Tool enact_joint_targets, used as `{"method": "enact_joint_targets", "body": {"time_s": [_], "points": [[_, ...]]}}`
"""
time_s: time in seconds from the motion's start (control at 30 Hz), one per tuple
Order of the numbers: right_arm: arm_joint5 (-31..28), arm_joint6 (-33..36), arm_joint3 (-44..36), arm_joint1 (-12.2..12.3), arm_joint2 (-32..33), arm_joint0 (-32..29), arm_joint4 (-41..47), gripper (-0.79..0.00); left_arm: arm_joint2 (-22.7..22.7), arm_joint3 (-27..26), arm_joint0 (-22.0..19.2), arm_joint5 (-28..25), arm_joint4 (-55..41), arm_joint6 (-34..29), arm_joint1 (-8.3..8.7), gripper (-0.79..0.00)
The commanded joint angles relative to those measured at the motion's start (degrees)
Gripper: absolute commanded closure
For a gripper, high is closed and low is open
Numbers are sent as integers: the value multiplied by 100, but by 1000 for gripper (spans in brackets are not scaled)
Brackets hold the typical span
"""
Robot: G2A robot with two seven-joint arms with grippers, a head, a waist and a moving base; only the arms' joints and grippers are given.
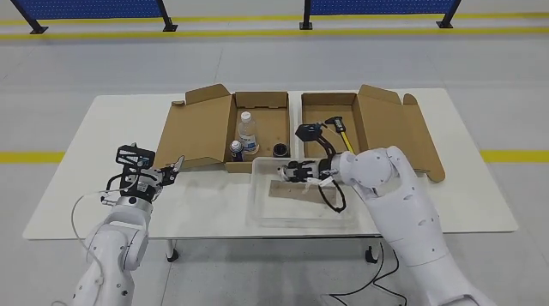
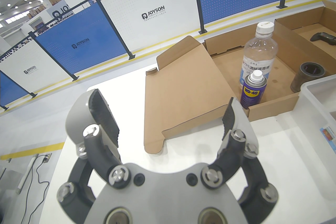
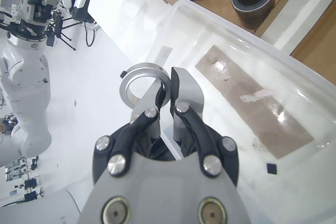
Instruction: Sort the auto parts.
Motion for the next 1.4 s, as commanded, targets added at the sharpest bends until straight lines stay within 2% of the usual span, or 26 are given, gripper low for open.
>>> {"method": "enact_joint_targets", "body": {"time_s": [0.0, 0.2, 0.37, 0.57, 0.73, 1.0, 1.2, 1.37], "points": [[57, -57, -88, 15, -55, 13, -250, 0, 0, 0, 0, 0, 0, 0, 0, -785], [236, -309, -176, 68, -120, 162, -967, 0, 0, 0, 0, 0, 0, 0, 0, -785], [239, -503, 61, 96, -148, 498, -1497, 0, 0, 0, 0, 0, 0, 0, 0, -785], [373, -886, 762, 89, -259, 1033, -2179, 0, 0, 0, 0, 0, 0, 0, 0, -785], [735, -1263, 1714, 41, -477, 1479, -2857, 0, 0, 0, 0, 0, 0, 0, 0, -785], [1077, -1956, 3516, -224, -974, 2125, -3036, 0, 0, 0, 0, 0, 0, 0, 0, -785], [1030, -2308, 4674, -547, -1390, 2473, -2862, 0, 0, 0, 0, 0, 0, 0, 0, -785], [911, -2499, 5309, -803, -1597, 2661, -2646, -18, 0, 0, 0, 0, 0, 0, 0, -785]]}}
